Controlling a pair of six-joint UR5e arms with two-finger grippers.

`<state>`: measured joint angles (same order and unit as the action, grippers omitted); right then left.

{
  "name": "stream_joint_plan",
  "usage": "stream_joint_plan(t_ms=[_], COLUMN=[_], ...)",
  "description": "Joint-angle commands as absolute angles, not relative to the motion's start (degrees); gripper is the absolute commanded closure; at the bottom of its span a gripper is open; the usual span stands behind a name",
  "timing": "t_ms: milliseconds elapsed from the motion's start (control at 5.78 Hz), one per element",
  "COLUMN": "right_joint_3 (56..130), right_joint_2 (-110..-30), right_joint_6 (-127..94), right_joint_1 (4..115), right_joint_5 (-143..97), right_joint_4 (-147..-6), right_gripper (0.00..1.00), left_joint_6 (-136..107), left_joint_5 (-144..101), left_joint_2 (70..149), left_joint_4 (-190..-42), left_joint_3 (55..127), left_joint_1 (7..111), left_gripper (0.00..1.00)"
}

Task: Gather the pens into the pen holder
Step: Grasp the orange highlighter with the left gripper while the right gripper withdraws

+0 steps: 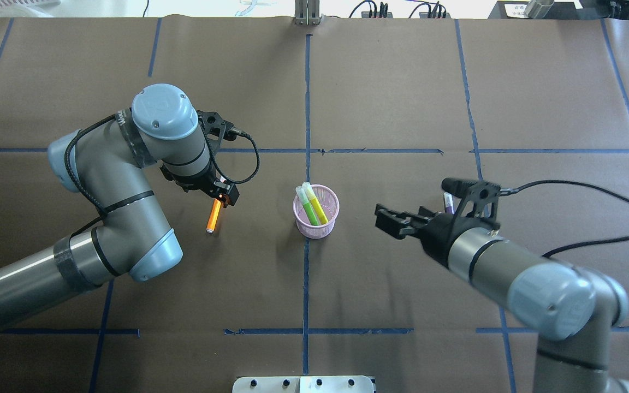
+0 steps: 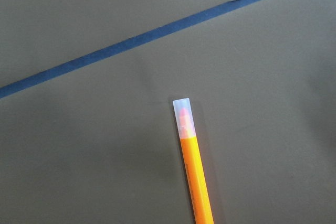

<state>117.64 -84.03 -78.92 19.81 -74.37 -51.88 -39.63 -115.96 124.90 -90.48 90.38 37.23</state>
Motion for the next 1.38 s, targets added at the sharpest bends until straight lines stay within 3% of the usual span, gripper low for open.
stream_joint_plan(t_ms=[0, 519, 864, 1037, 1210], right_joint_3=[119.3, 120.1, 120.0, 120.0, 119.9], right_joint_2=[-88.1, -90.3, -91.7, -91.4, -91.3], right_joint_6=[-78.9, -78.8, -78.2, -78.2, -78.2], right_joint_1=[29.1, 34.3, 46.0, 46.1, 46.1], right_joint_5=[-92.7, -98.5, -116.7, -116.8, -116.8], right_joint_4=[-51.9, -51.8, -51.9, -51.9, -51.9], right_gripper=[0.01, 0.01, 0.01, 0.01, 0.01], left_joint_6=[-40.8, -41.7, -42.1, -42.0, -41.9], left_joint_5=[-122.4, -122.5, -122.5, -122.5, -122.5], left_joint_2=[126.8, 127.9, 127.9, 127.9, 127.4], left_joint_4=[-90.6, -93.1, -95.8, -95.9, -95.9], left_joint_3=[86.3, 82.0, 80.9, 81.1, 81.3], left_joint_1=[38.9, 38.8, 38.5, 38.5, 38.5], left_gripper=[0.10, 0.23, 0.34, 0.44, 0.65])
